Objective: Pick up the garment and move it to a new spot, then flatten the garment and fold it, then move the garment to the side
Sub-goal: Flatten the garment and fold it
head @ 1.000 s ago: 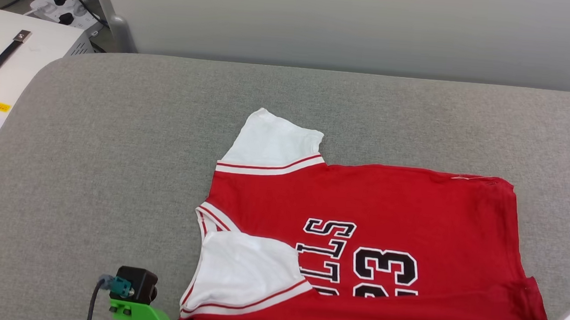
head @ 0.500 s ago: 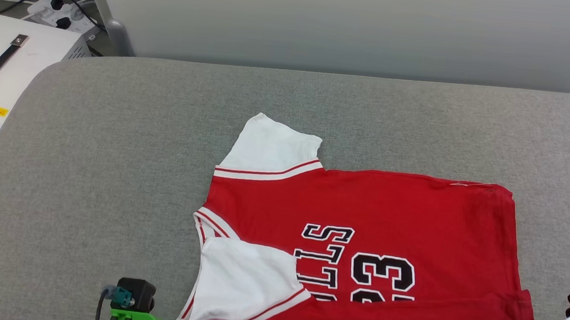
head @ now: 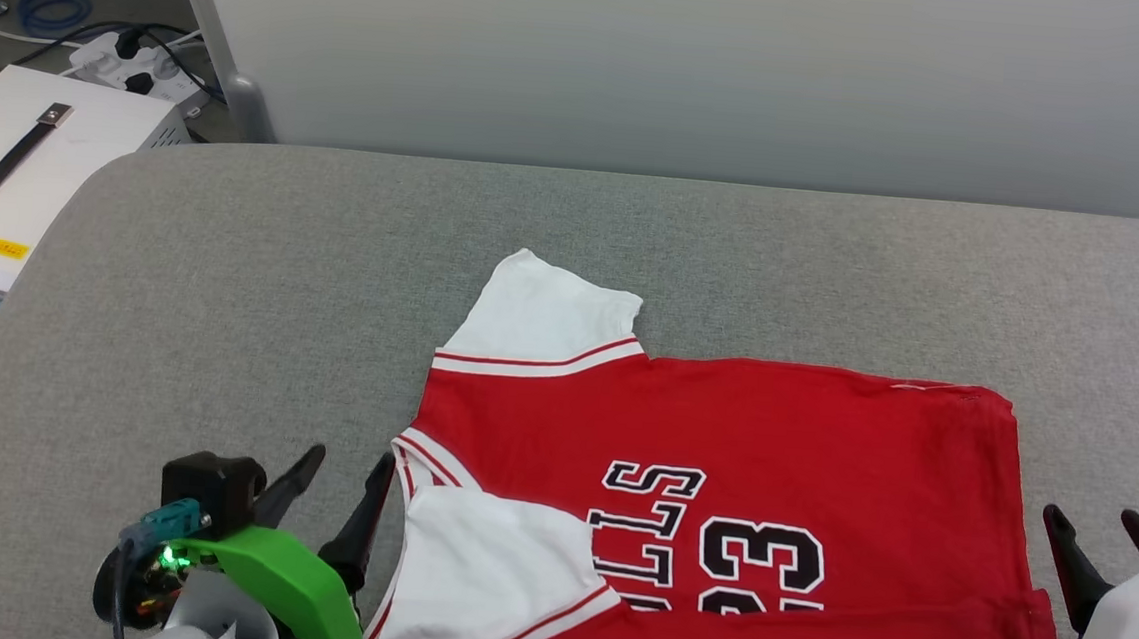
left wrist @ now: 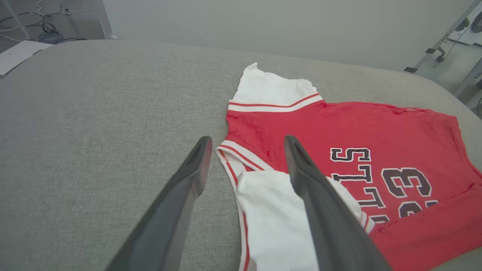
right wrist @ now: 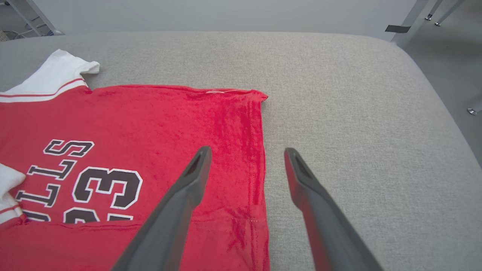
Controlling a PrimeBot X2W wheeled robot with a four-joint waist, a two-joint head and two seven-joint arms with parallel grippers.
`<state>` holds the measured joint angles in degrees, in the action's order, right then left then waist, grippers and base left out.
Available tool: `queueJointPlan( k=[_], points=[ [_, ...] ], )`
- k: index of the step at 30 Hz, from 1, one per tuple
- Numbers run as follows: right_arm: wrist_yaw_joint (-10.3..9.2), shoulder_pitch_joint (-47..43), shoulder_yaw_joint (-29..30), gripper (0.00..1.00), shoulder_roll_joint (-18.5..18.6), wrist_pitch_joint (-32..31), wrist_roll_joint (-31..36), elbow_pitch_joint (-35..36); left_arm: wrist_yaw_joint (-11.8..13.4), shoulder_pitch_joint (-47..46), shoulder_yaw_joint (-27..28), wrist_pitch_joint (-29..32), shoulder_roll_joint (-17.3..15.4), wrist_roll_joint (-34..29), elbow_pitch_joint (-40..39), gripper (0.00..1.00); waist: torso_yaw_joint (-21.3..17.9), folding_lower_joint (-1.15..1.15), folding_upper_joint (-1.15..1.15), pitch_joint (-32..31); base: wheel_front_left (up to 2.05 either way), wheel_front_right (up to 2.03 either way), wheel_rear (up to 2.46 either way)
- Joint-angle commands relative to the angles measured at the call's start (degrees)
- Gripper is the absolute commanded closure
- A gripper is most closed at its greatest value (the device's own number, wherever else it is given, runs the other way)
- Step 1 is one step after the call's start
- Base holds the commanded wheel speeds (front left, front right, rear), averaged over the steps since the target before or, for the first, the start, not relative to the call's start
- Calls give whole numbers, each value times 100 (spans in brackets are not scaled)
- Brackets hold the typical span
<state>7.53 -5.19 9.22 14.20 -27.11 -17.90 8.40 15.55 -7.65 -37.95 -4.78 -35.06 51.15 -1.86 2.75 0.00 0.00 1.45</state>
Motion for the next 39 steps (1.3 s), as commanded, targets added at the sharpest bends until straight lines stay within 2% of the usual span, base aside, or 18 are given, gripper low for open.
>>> queueJointPlan(
  k=[1, 5, 10, 14, 16, 23, 29, 35, 39],
  points=[
    [-4, 126, -50, 0, 8, 210, -25, 61, -48, -144, 53, -250, 38, -187, -17, 0, -7, 0, 0, -7, 0, 0, 0],
    [-4, 142, -202, 0, 83, 985, -44, 154, -104, -149, 251, -850, 241, -393, -18, 0, -15, 0, 0, -13, 0, 0, 0],
    [-4, 83, -258, 0, -75, 1846, -9, 149, -252, 30, 695, -1012, 581, -604, -45, 0, -10, 0, 0, 6, 0, 0, 0],
    [-4, 34, -369, 0, -216, 2431, 86, 105, -556, 288, 1232, -1018, 1001, -1029, -126, 0, -17, 0, 0, 50, 0, 0, 0],
    [-4, 18, -401, 0, -372, 2764, 140, 46, -845, 509, 1589, -1020, 1333, -1348, -90, 0, -17, 0, 0, 86, 0, 0, 0],
    [-4, 17, -507, 0, -514, 3116, 279, -189, -1405, 781, 2235, -1020, 2020, -2021, 78, 0, -29, 0, 0, 113, 0, 0, 0],
    [-4, 80, -597, 0, -501, 3186, 255, -309, -1800, 827, 2561, -1021, 2381, -2399, 303, 0, -32, 0, 0, 121, 0, 0, 0],
    [-4, 161, -637, 0, -470, 3209, 194, -326, -2030, 787, 2783, -1021, 2549, -2630, 445, 0, -67, 0, 0, 209, 0, 0, 0],
    [-4, 234, -694, 0, -447, 3221, 175, -291, -2128, 650, 2751, -1021, 2519, -2674, 639, 0, -140, 0, 0, 397, 0, 0, 0]
  ],
)
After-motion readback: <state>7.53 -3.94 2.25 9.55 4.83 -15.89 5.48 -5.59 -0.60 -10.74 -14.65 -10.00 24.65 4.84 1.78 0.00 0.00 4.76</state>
